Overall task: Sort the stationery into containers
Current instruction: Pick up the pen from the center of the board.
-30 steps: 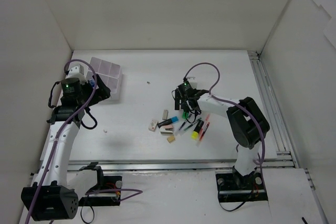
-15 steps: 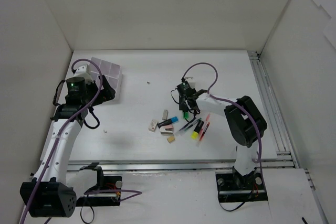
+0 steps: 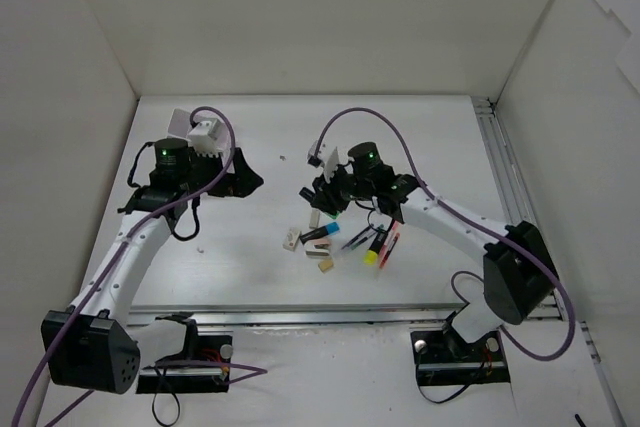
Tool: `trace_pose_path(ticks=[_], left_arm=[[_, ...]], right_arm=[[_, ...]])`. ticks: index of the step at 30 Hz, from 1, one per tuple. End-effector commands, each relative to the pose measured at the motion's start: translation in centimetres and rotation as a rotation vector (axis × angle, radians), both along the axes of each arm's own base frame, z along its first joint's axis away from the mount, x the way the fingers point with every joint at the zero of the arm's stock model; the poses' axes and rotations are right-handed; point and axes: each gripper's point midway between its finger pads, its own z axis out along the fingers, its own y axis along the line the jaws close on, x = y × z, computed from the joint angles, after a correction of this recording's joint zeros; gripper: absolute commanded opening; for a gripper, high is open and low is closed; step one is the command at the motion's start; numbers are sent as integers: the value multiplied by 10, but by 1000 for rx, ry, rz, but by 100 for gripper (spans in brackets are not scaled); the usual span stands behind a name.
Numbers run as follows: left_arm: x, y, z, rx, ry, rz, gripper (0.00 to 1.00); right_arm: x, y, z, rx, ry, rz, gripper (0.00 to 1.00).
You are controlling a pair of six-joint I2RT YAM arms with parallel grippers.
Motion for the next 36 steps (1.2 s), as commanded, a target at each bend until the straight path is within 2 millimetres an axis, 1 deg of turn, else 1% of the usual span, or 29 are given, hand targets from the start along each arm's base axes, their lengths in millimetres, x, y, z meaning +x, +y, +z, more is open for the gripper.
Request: trace_pose_path(ticks=[1, 2, 4, 5, 6, 7, 8, 9, 10, 11, 12, 13, 17, 18, 19, 20, 21, 22, 23, 24, 26, 28, 29, 30, 31, 32, 34, 35, 36], left_arm=[[3, -33, 46, -65, -174, -223, 99], [-1, -45, 45, -95, -165, -293, 99], [-10, -61, 44, -127, -155, -378, 99], [-15, -70, 46, -158, -165, -445, 99], [-21, -79, 44, -170, -165, -491, 99], [-27, -85, 44, -186, -168, -534, 99], [-26, -90, 43, -185, -179, -553, 99], [-30, -96, 42, -183, -187, -582, 99], [-33, -101, 39, -187, -187, -619, 100], [-35, -104, 37, -184, -181, -640, 100], [-34, -104, 41, -170, -209, -657, 99], [-38, -109, 40, -174, -207, -685, 98], [-50, -126, 38, -188, -219, -761, 96], [-52, -130, 38, -194, -220, -777, 95], [-55, -134, 36, -200, -215, -795, 93], [-58, -139, 36, -204, -209, -813, 89], [-57, -139, 36, -206, -209, -815, 86], [-57, -143, 32, -210, -194, -829, 83], [-56, -144, 35, -216, -195, -836, 77], [-56, -145, 35, -219, -195, -842, 74], [-55, -149, 31, -219, -181, -856, 68], [-55, -153, 25, -221, -164, -860, 65], [-55, -153, 26, -223, -161, -862, 59], [-54, -154, 26, -225, -160, -866, 56], [-53, -155, 24, -227, -150, -864, 50], [-51, -156, 24, -230, -145, -862, 39], [-48, -157, 23, -233, -136, -859, 28], [-48, -157, 24, -237, -129, -858, 17], [-47, -158, 23, -239, -122, -855, 12]], right_arm=[[-42, 12, 41, -12, -208, 379, 0], [-52, 8, 36, -45, -192, 408, 0], [-52, 7, 37, -91, -236, 419, 0], [-57, 6, 33, -111, -221, 432, 0], [-54, 6, 37, -122, -248, 448, 0], [-56, 6, 35, -133, -243, 467, 0], [-61, 5, 33, -150, -227, 486, 0], [-59, 6, 40, -159, -268, 518, 0], [-66, 3, 38, -181, -250, 548, 0], [-68, 1, 40, -191, -253, 566, 0], [-70, 2, 45, -194, -286, 603, 0], [-68, 3, 53, -194, -304, 603, 0], [-64, -5, 61, -250, -377, 625, 0], [-63, -3, 67, -256, -411, 642, 0], [-64, -5, 65, -269, -403, 660, 0], [-65, -5, 65, -275, -401, 675, 0], [-63, -3, 73, -277, -430, 695, 0], [-66, -5, 67, -294, -403, 717, 0], [-64, -4, 67, -303, -402, 721, 0], [-62, -2, 68, -310, -408, 725, 0], [-55, -2, 70, -334, -421, 708, 0], [-52, -2, 71, -343, -430, 710, 0], [-53, -1, 72, -341, -432, 716, 0], [-52, 0, 77, -339, -454, 731, 0], [-52, 1, 76, -339, -452, 737, 0], [-51, 1, 77, -342, -456, 741, 0], [-49, 3, 76, -349, -452, 747, 0], [-47, 4, 74, -355, -445, 742, 0], [-46, 4, 74, -358, -441, 743, 0]])
